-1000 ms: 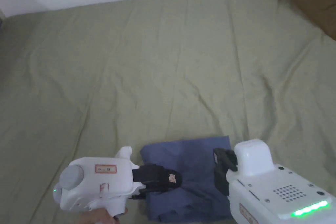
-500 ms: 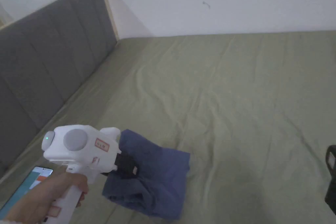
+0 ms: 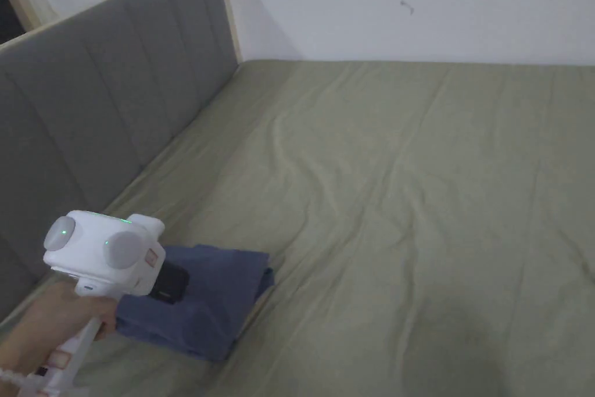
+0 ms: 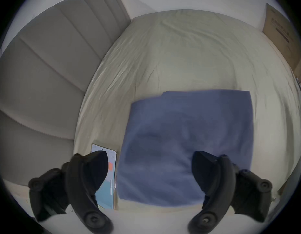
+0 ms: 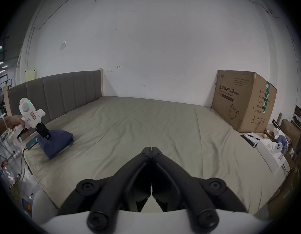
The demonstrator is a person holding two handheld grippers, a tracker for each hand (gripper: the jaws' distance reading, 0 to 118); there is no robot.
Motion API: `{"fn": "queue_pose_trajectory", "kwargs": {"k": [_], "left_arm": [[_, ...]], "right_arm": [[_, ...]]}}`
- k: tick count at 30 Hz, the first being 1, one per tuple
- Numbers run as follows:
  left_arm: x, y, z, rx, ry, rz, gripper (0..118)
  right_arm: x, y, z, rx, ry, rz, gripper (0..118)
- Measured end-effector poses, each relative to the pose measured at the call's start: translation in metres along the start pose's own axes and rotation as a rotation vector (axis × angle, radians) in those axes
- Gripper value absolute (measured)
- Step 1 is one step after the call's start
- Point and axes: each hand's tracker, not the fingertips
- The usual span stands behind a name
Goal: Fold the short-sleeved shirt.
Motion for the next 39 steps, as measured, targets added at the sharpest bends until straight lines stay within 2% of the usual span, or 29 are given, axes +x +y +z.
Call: {"fn": "queue_pose_trajectory", "kwargs": {"k": [2, 4, 5, 7, 8, 10, 12, 15, 21, 25, 27, 29, 33, 35, 36, 37, 38, 39], "left_arm": [[-0.003, -0.004, 0.016, 0.022, -0.107, 0.058, 103], [0.003, -0.008, 0.036, 0.049, -0.144, 0.069, 100], [0.011, -0.015, 0.056, 0.069, -0.141, 0.06, 89], [0.029, -0.024, 0.088, 0.189, -0.129, 0.04, 27], [0.042, -0.029, 0.102, 0.235, -0.13, 0.03, 10], [0.071, -0.042, 0.135, 0.32, -0.142, 0.028, 3], [0.105, -0.056, 0.168, 0.379, -0.235, 0.03, 0], [0.151, -0.073, 0.209, 0.489, -0.282, 0.019, 0], [0.246, -0.1, 0.27, 0.782, -0.162, 0.002, 0], [0.294, -0.11, 0.297, 0.913, -0.177, 0.024, 0], [0.313, -0.117, 0.305, 1.004, -0.127, 0.054, 0], [0.327, -0.12, 0.309, 1.035, -0.082, 0.07, 0], [0.336, -0.124, 0.314, 1.052, -0.094, 0.101, 0], [0.334, -0.128, 0.315, 1.064, -0.108, 0.117, 6], [0.334, -0.129, 0.316, 1.068, -0.115, 0.118, 27], [0.334, -0.13, 0.317, 1.075, -0.121, 0.12, 58], [0.334, -0.129, 0.317, 1.077, -0.119, 0.118, 92], [0.333, -0.128, 0.317, 1.07, -0.115, 0.108, 116]], "right_arm": [[0.005, 0.001, 0.002, -0.006, 0.002, -0.015, 0], [0.009, 0.001, 0.006, -0.003, -0.001, -0.03, 0], [0.011, 0.002, 0.008, 0.0, -0.003, -0.035, 0], [0.022, 0.0, 0.012, 0.009, -0.01, -0.043, 0], [0.025, 0.001, 0.014, 0.012, -0.013, -0.047, 0], [0.033, 0.003, 0.017, 0.022, -0.013, -0.058, 0], [0.04, 0.009, 0.021, 0.031, -0.014, -0.064, 0], [0.056, 0.015, 0.028, 0.062, -0.017, -0.072, 0], [0.081, 0.031, 0.041, 0.103, -0.028, -0.084, 0], [0.094, 0.04, 0.048, 0.135, -0.047, -0.089, 0], [0.1, 0.044, 0.052, 0.148, -0.051, -0.103, 0], [0.108, 0.047, 0.057, 0.156, -0.048, -0.118, 0], [0.118, 0.05, 0.065, 0.171, -0.071, -0.109, 0], [0.12, 0.051, 0.068, 0.177, -0.084, -0.115, 0], [0.123, 0.051, 0.07, 0.182, -0.085, -0.127, 1], [0.125, 0.051, 0.071, 0.183, -0.081, -0.139, 7], [0.125, 0.053, 0.072, 0.181, -0.075, -0.149, 19], [0.126, 0.055, 0.072, 0.174, -0.066, -0.151, 41]]}}
